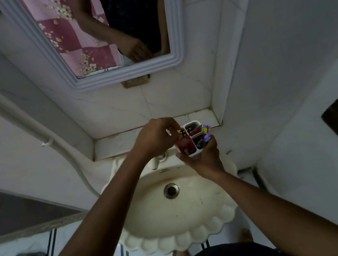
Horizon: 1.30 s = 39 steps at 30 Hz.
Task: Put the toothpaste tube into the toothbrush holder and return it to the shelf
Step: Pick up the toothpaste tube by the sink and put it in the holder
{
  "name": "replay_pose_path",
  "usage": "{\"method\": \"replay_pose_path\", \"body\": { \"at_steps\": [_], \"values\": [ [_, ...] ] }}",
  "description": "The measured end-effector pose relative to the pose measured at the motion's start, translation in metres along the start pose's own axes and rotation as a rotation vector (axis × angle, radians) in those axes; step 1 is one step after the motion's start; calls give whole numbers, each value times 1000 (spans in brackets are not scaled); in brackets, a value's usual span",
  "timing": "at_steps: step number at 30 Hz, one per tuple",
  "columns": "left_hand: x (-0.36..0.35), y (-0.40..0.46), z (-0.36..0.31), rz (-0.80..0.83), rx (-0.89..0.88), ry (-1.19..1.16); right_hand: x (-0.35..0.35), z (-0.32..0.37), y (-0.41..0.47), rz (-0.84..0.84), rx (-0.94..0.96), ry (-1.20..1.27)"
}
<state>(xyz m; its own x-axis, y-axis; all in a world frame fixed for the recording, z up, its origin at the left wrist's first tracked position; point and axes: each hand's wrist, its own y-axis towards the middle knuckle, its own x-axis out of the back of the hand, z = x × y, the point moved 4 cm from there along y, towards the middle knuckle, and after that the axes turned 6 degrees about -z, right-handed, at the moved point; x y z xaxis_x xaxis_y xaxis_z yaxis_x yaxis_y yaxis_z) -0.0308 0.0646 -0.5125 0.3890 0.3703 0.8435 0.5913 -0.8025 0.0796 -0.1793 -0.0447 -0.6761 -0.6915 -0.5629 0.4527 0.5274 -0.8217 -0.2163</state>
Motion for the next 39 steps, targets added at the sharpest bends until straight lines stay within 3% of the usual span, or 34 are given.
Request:
{"method": "replay_pose_path", "body": {
  "at_steps": [7,16,27,31,34,39],
  "values": [
    [-25,0,5,50,-1,22,4,4,-3,-7,6,-11],
    [-48,4,3,56,-63,371,6,9,-6,17,-5,-32],
    [-49,7,10,11,-17,263,3,5,-1,23,39,-38],
    [-37,-3,19,-137,57,26,1,2,-3,23,71,-53],
    [-22,-8,26,-289,75,-13,0,3,-4,-42,83,-52],
    [-5,-14,43,-368,125,-23,5,10,-3,-122,77,-12]
  ]
}}
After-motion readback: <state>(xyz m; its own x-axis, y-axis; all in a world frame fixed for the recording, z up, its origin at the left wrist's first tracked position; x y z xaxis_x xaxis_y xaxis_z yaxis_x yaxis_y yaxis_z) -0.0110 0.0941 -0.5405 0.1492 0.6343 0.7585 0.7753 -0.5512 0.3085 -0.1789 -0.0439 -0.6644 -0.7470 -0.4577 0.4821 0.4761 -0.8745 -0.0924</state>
